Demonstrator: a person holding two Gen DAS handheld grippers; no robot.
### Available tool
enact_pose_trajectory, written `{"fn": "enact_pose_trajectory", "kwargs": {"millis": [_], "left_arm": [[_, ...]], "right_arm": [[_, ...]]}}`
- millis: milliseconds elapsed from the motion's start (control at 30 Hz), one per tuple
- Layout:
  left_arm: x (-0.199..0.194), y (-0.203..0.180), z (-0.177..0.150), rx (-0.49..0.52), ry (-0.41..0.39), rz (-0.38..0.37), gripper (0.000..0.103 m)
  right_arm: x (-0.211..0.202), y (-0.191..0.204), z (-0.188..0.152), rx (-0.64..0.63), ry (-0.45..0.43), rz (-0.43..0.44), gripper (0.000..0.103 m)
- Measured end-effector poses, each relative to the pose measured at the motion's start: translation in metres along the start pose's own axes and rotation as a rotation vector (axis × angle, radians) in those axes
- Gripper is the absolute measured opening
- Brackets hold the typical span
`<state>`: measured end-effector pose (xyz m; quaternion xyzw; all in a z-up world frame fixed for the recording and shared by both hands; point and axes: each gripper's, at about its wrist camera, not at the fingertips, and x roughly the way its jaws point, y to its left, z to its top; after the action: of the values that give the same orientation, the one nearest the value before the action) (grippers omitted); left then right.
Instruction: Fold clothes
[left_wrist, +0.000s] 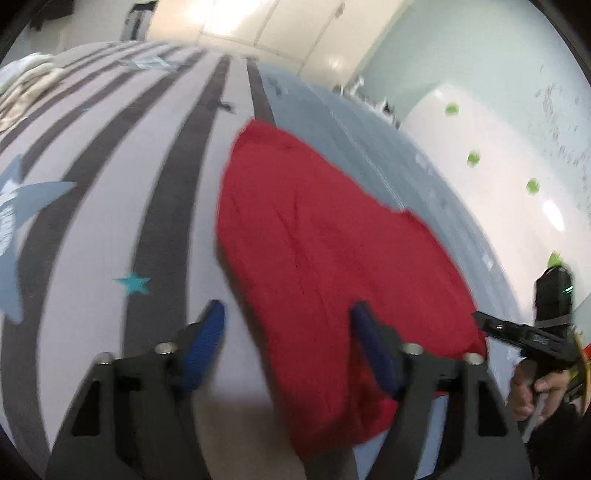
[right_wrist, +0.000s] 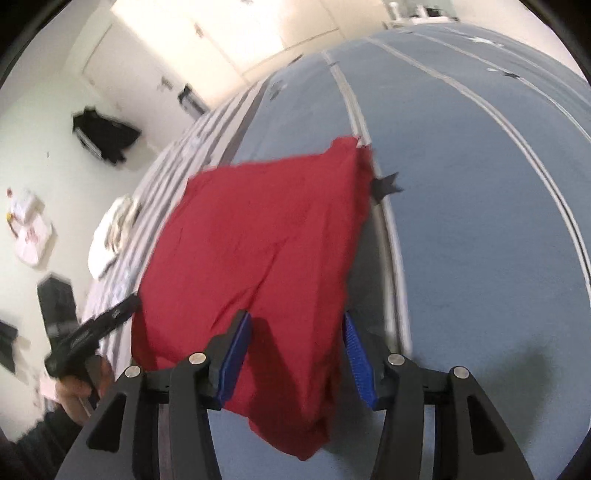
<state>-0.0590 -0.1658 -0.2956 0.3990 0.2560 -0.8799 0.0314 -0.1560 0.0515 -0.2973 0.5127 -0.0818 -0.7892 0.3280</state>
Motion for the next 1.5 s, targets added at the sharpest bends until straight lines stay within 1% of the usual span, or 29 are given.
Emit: {"fn": "enact_pose_trajectory", "kwargs": {"millis": [33,67,100,200,267,333,433,467,500,533,567,667,700,733,767,833,900,967,1000,1067,1133,1200,1267,1300,1367,1400,1433,1467,1500], "left_arm": [[0.003,-0.004,-0.001,0.018,0.011,-0.019,0.007],[0.002,-0.009,-0.002,0.039,0.009,-0.02,0.005],[-0.001,-0.013,-0.004,0.063,0.003,-0.017,0.003],[-0.019,-0.013,-0.009,0.053,-0.007,-0.031,0.003],[-0.036,-0.012,-0.015,0.041,-0.007,-0.053,0.003],[-0.049,-0.016,-0.025,0.058,0.009,-0.053,0.003],[-0.046,-0.022,-0.039,0.122,0.069,-0.01,0.004],[-0.039,-0.02,-0.044,0.127,0.097,0.004,0.005],[-0.033,-0.018,-0.049,0.125,0.126,0.018,0.011],[-0.026,-0.015,-0.055,0.123,0.156,0.032,0.017],[-0.026,-0.013,-0.057,0.111,0.16,0.031,0.018],[-0.037,-0.003,-0.057,0.063,0.135,0.014,0.034],[-0.041,0.0,-0.056,0.06,0.129,0.022,0.04],[-0.045,0.002,-0.055,0.065,0.118,0.031,0.043],[-0.05,0.005,-0.054,0.072,0.106,0.041,0.044],[-0.064,0.005,-0.051,0.104,0.054,0.09,0.044],[-0.081,0.007,-0.046,0.139,-0.031,0.141,0.044],[-0.09,0.003,-0.032,0.162,-0.122,0.155,0.044],[-0.09,-0.001,-0.025,0.173,-0.144,0.151,0.044],[-0.081,-0.014,-0.009,0.205,-0.178,0.138,0.04],[-0.061,-0.03,0.003,0.248,-0.196,0.143,0.014],[-0.038,-0.037,0.006,0.259,-0.182,0.158,0.001],[-0.016,-0.04,0.003,0.266,-0.161,0.177,0.0],[-0.005,-0.039,-0.002,0.281,-0.146,0.214,0.0],[0.021,-0.023,-0.016,0.274,-0.098,0.302,0.0],[0.028,-0.009,-0.022,0.242,-0.077,0.303,0.0],[0.026,-0.001,-0.022,0.208,-0.08,0.294,0.001],[0.021,0.005,-0.02,0.176,-0.09,0.286,0.001],[0.017,0.007,-0.018,0.165,-0.102,0.298,0.001]], "right_arm": [[0.002,0.004,-0.002,-0.022,0.014,0.001,0.033],[0.005,0.008,-0.005,-0.044,0.029,0.003,0.024],[0.006,0.011,-0.007,-0.064,0.043,0.005,0.01],[-0.002,0.016,-0.017,-0.102,0.055,0.014,0.007],[-0.014,0.019,-0.023,-0.122,0.047,0.024,0.007],[-0.026,0.023,-0.03,-0.138,0.055,0.039,0.007],[-0.029,0.021,-0.044,-0.167,0.081,0.019,0.008],[-0.022,0.02,-0.05,-0.186,0.093,-0.008,0.009],[-0.016,0.018,-0.057,-0.211,0.099,-0.046,0.011],[-0.013,0.017,-0.061,-0.222,0.102,-0.058,0.011],[-0.012,0.016,-0.066,-0.231,0.1,-0.066,0.012],[-0.019,0.016,-0.071,-0.226,0.072,-0.078,0.018],[-0.023,0.015,-0.072,-0.222,0.064,-0.084,0.025],[-0.026,0.013,-0.072,-0.218,0.058,-0.089,0.028],[-0.03,0.01,-0.072,-0.216,0.053,-0.092,0.028],[-0.042,0.009,-0.071,-0.229,0.014,-0.114,0.028],[-0.059,0.014,-0.063,-0.249,-0.075,-0.158,0.028],[-0.066,0.024,-0.053,-0.272,-0.147,-0.188,0.029],[-0.068,0.031,-0.047,-0.284,-0.185,-0.198,0.029],[-0.065,0.045,-0.038,-0.296,-0.23,-0.204,0.029],[-0.05,0.062,-0.029,-0.293,-0.244,-0.213,0.029],[-0.026,0.076,-0.027,-0.284,-0.256,-0.202,0.027],[0.001,0.084,-0.033,-0.285,-0.273,-0.247,0.021],[0.014,0.086,-0.037,-0.281,-0.273,-0.269,0.018],[0.038,0.074,-0.053,-0.269,-0.223,-0.338,0.012],[0.049,0.066,-0.062,-0.268,-0.201,-0.375,0.009],[0.05,0.053,-0.072,-0.262,-0.188,-0.385,0.009],[0.05,0.046,-0.078,-0.247,-0.189,-0.374,0.009],[0.044,0.04,-0.078,-0.221,-0.193,-0.366,0.008]]}}
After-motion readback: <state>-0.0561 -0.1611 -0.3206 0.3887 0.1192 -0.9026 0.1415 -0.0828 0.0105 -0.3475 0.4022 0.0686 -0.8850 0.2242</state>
